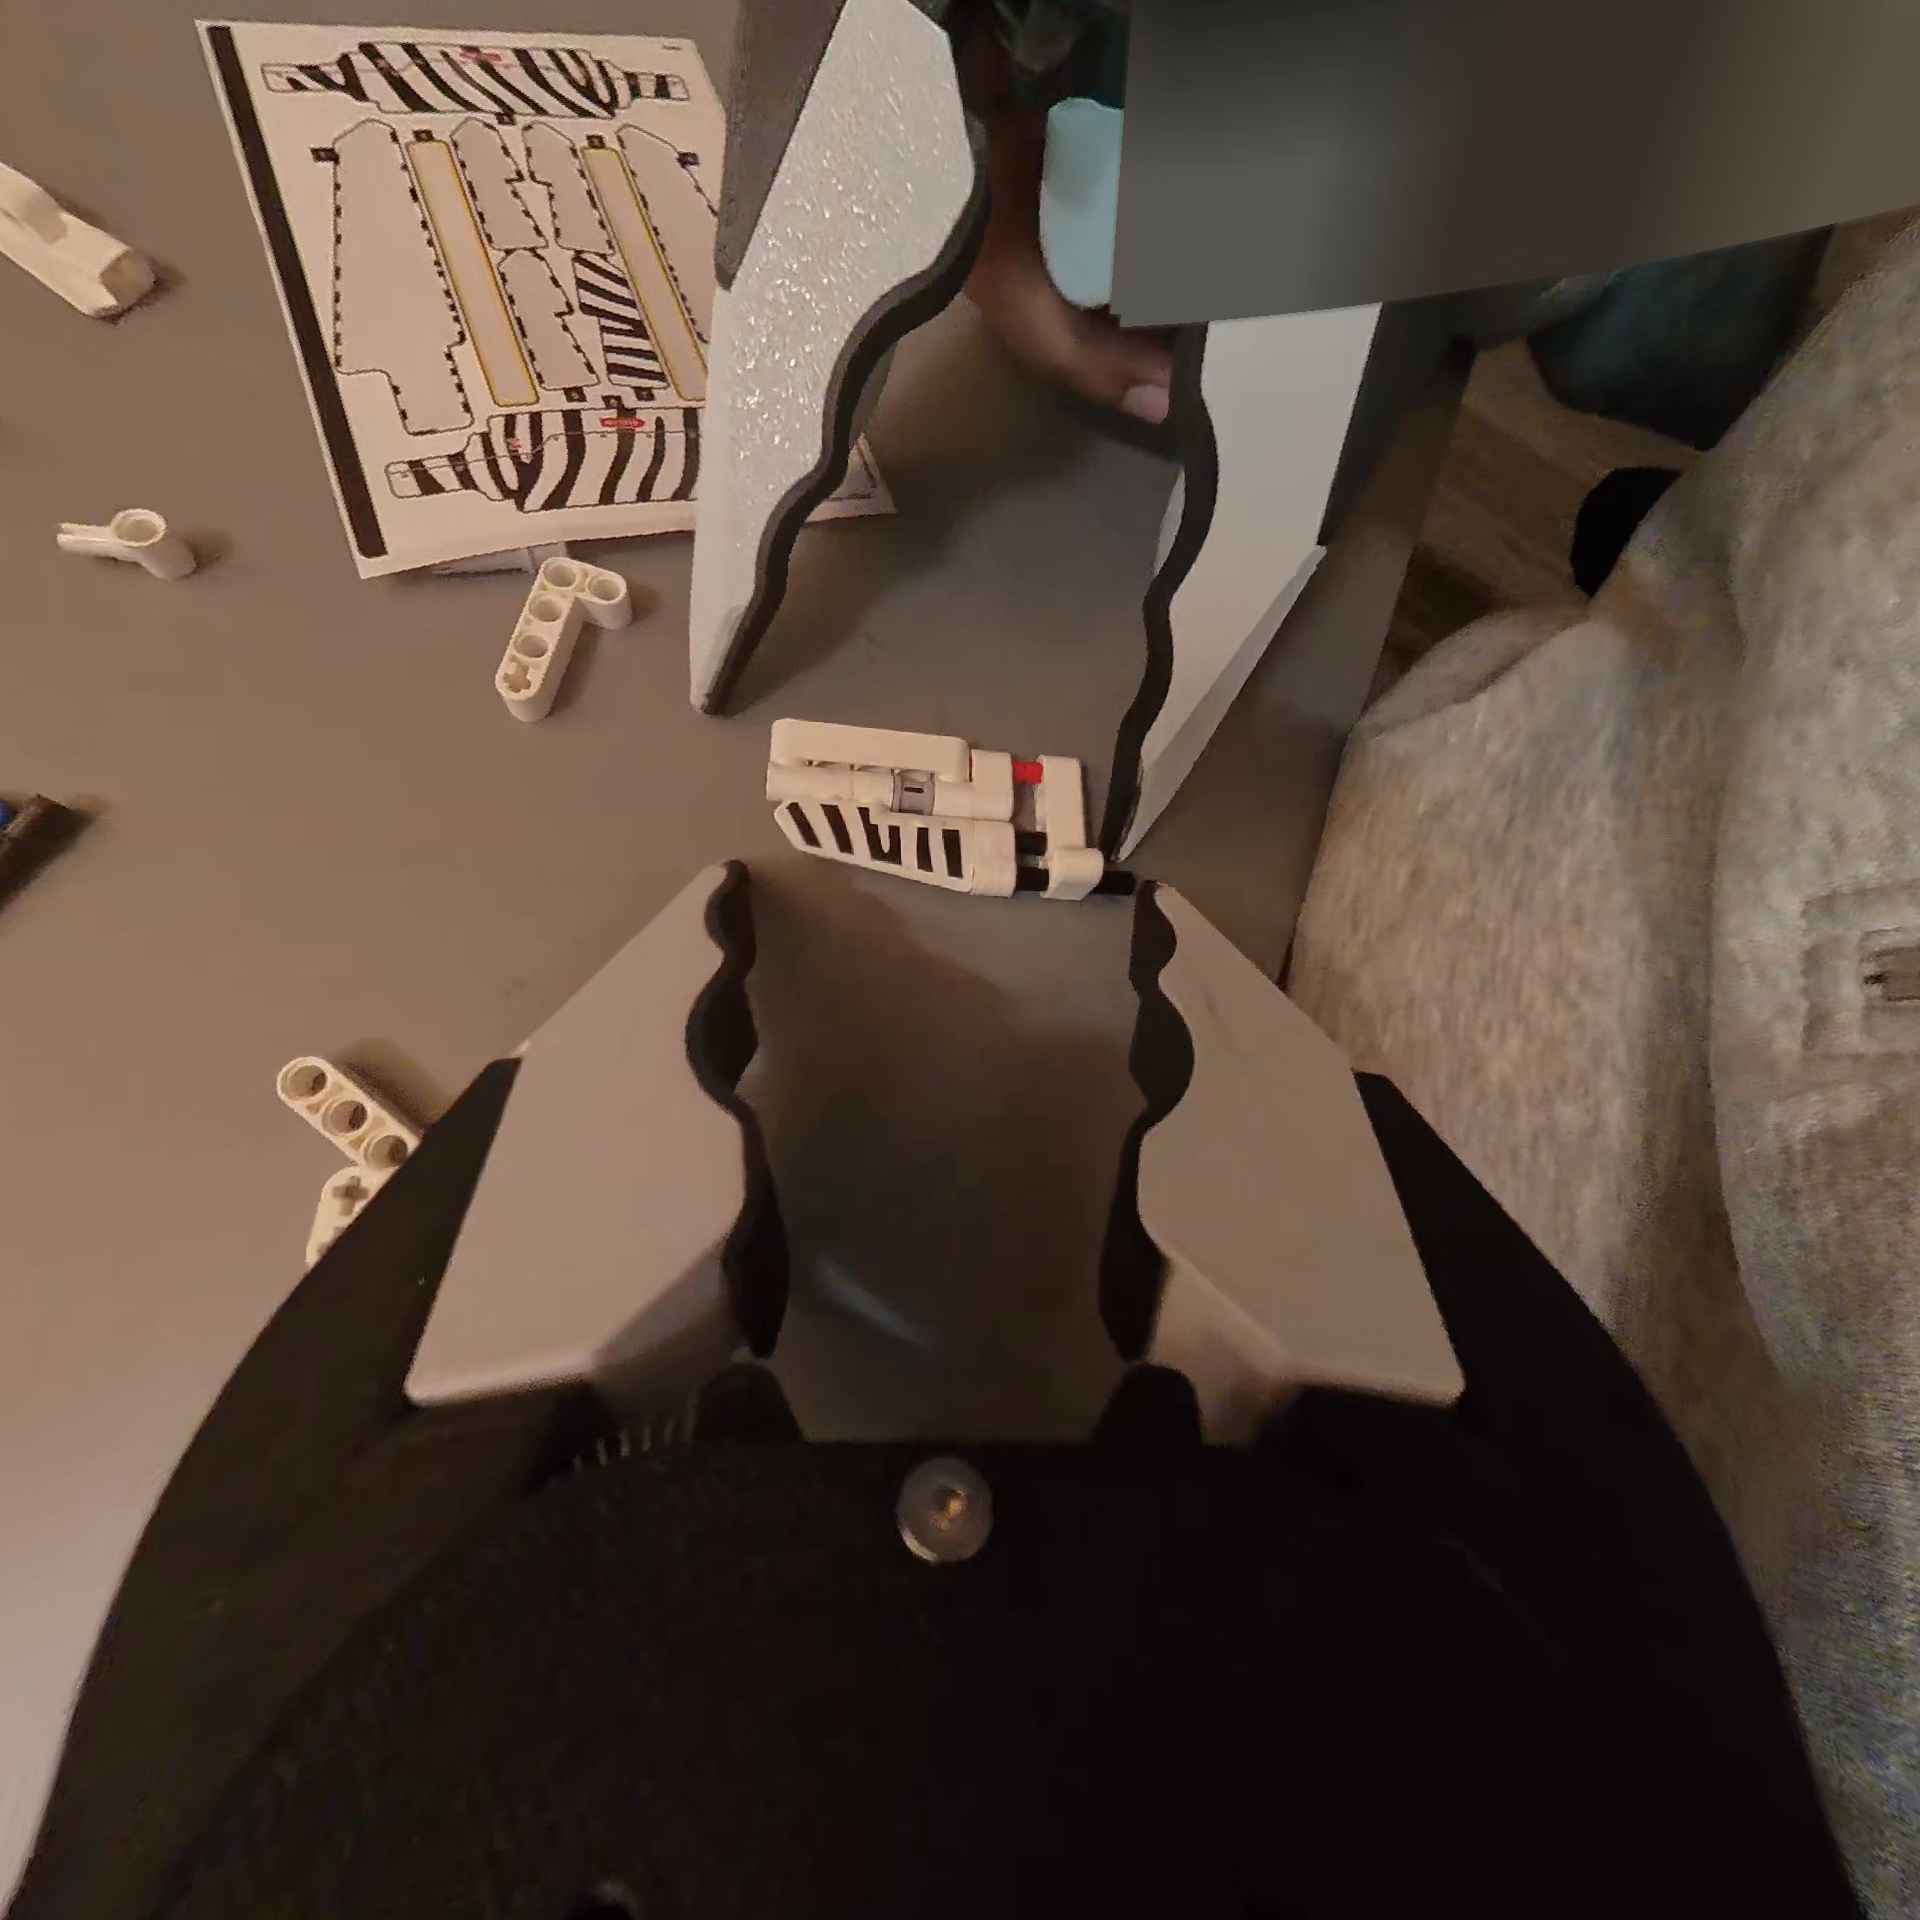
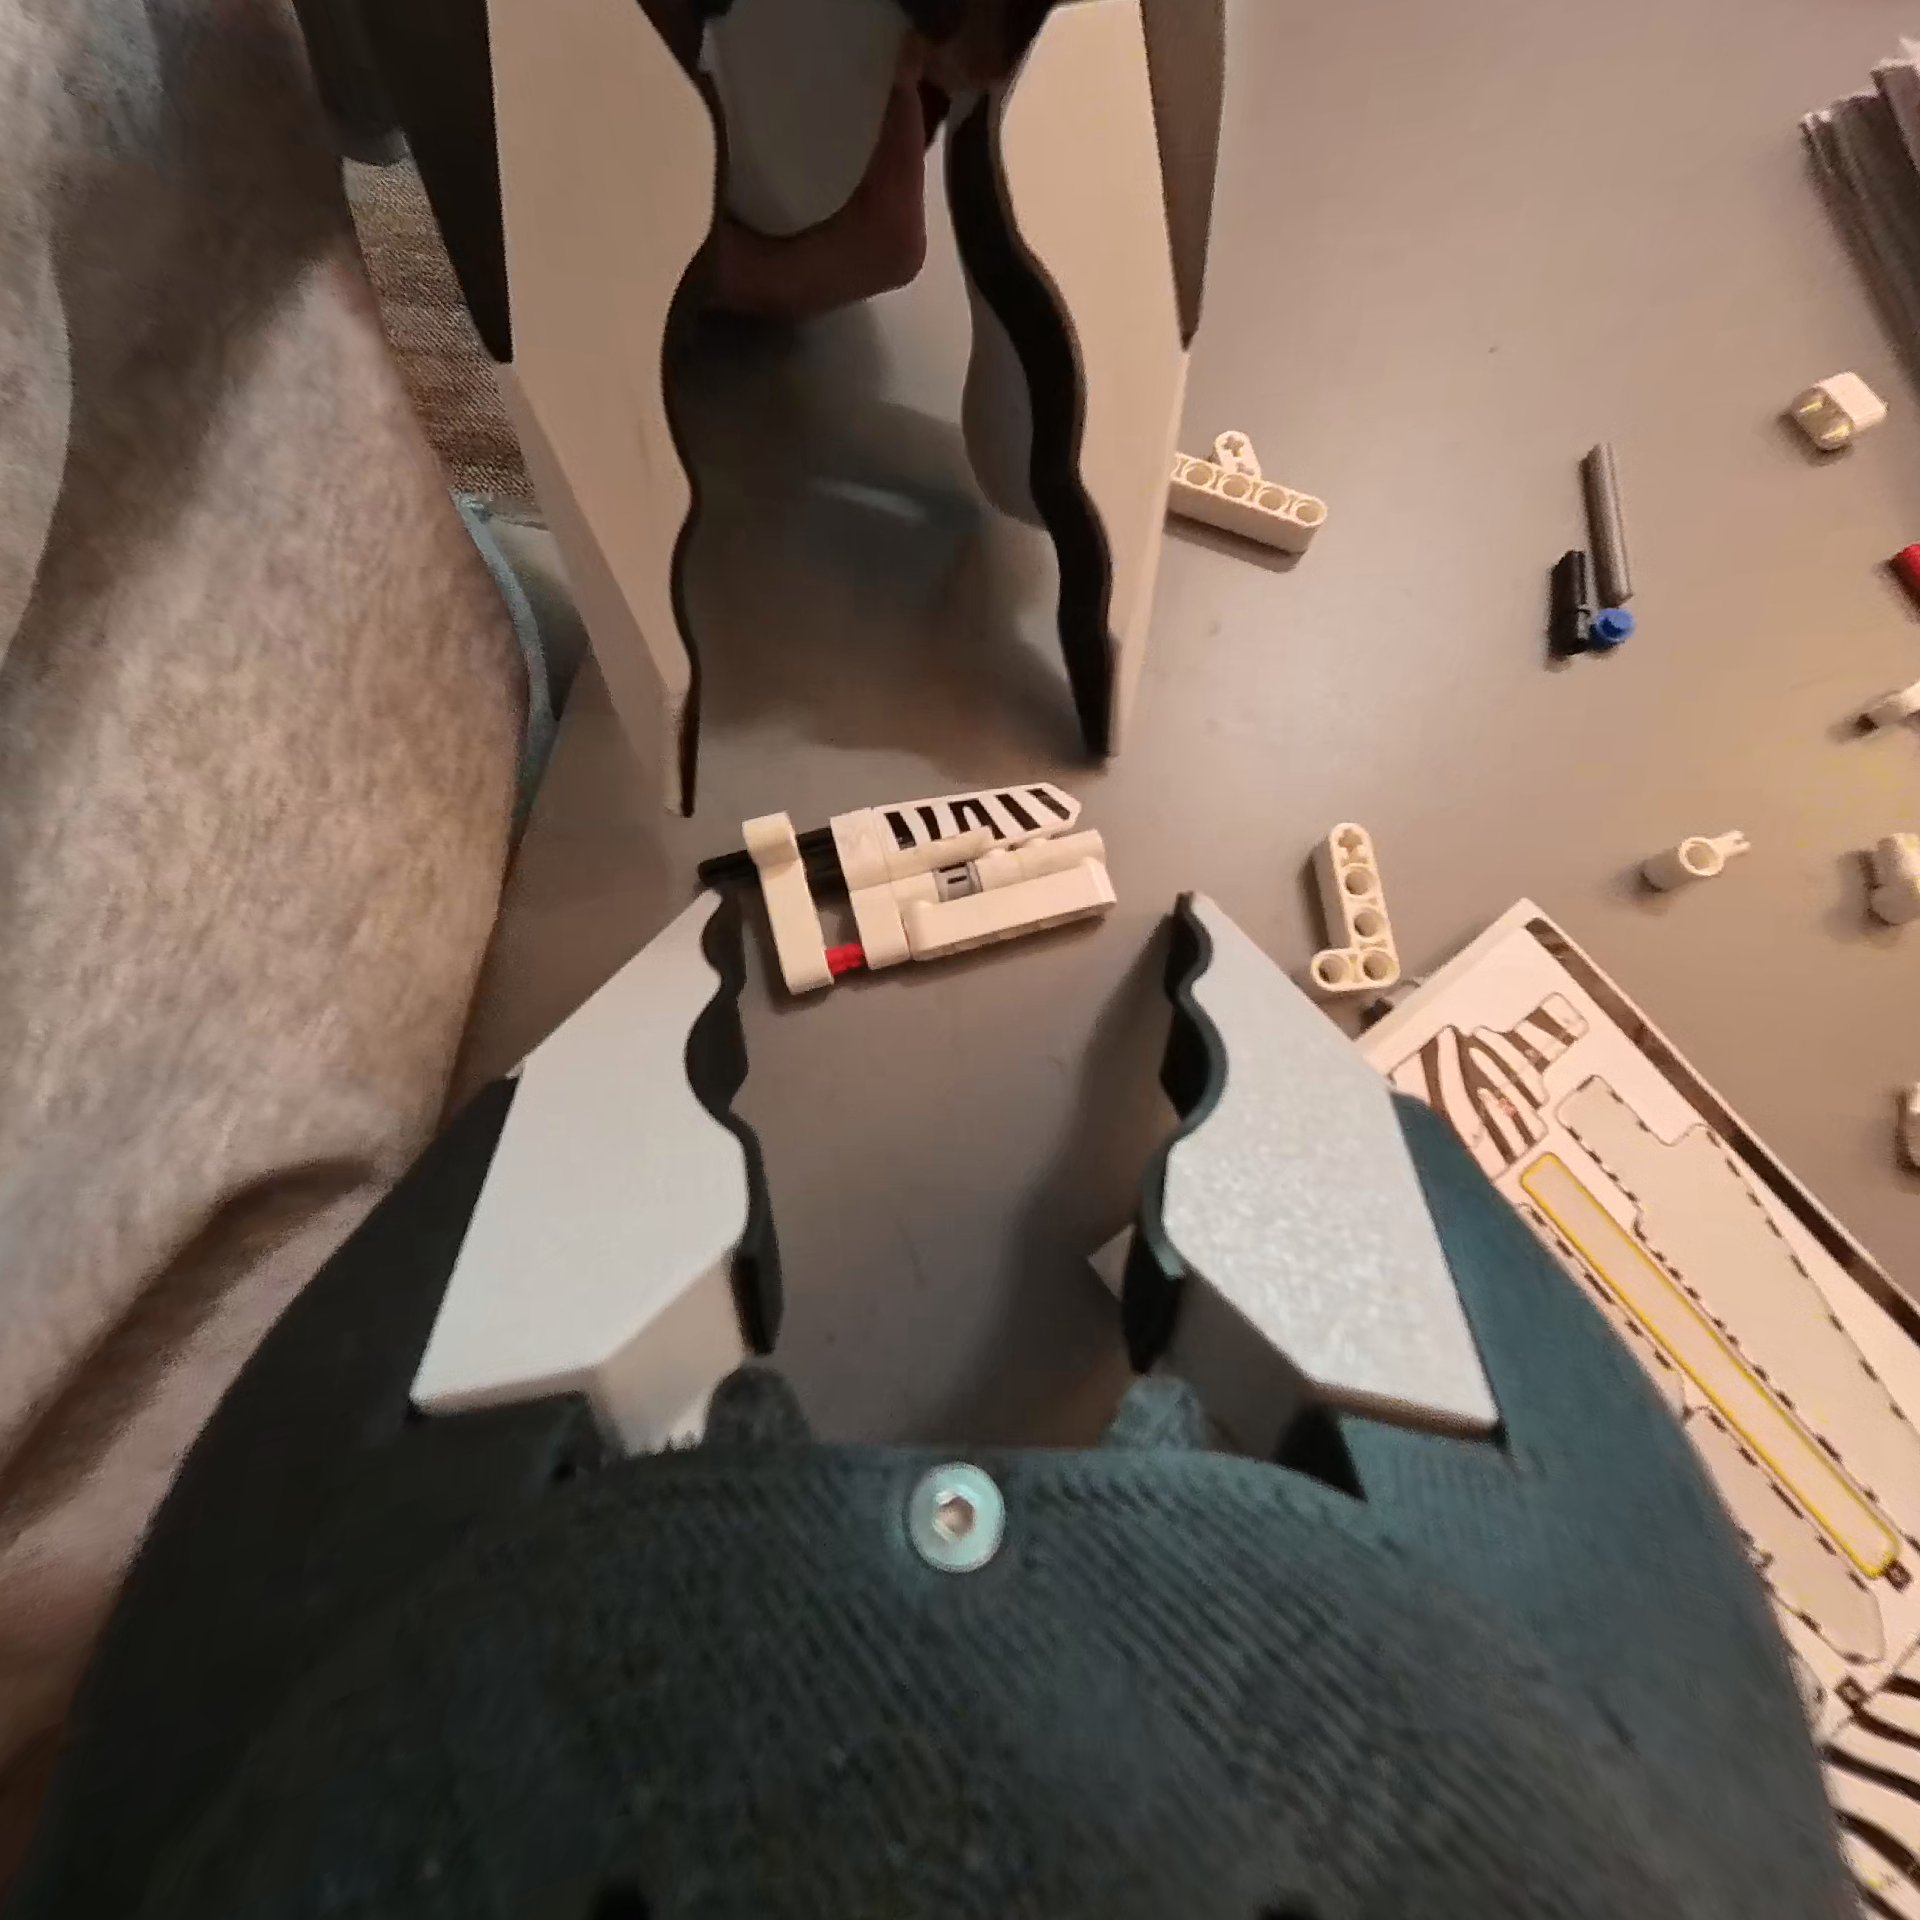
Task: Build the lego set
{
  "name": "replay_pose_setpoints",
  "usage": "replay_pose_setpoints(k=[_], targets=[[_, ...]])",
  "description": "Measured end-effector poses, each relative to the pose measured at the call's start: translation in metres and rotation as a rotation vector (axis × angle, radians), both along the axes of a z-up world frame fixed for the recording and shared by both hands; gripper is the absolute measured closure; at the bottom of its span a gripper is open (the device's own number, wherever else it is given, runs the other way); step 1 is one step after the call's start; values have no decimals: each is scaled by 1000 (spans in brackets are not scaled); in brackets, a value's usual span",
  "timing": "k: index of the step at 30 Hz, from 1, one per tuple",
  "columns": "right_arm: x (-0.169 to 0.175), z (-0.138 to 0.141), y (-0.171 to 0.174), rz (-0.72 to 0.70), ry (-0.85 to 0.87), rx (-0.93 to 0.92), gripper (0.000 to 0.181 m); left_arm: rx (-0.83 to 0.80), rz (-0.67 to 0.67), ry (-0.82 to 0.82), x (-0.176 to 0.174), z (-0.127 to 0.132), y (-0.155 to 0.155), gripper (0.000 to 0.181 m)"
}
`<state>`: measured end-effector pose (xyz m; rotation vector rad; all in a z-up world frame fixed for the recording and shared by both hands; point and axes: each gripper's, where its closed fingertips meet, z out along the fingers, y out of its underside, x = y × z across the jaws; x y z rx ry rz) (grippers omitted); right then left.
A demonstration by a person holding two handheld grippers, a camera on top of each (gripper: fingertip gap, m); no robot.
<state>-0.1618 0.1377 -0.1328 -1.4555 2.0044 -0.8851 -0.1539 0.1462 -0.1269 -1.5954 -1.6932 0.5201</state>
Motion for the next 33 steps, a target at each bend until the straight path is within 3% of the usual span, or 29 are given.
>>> replay_pose_setpoints(k=[5, 13, 33], targets=[[3, 1, 1, 16, -6, 3, 108, -12, -39, -6, -1, -1, 4, 121], [4, 2, 2, 37, -23, 31, 115, -86, -67, -20, -5, -4, 1, 124], [0, 0, 13, 65, 15, -5, 107, -151, -84, -30, -4, -6, -6, 106]])
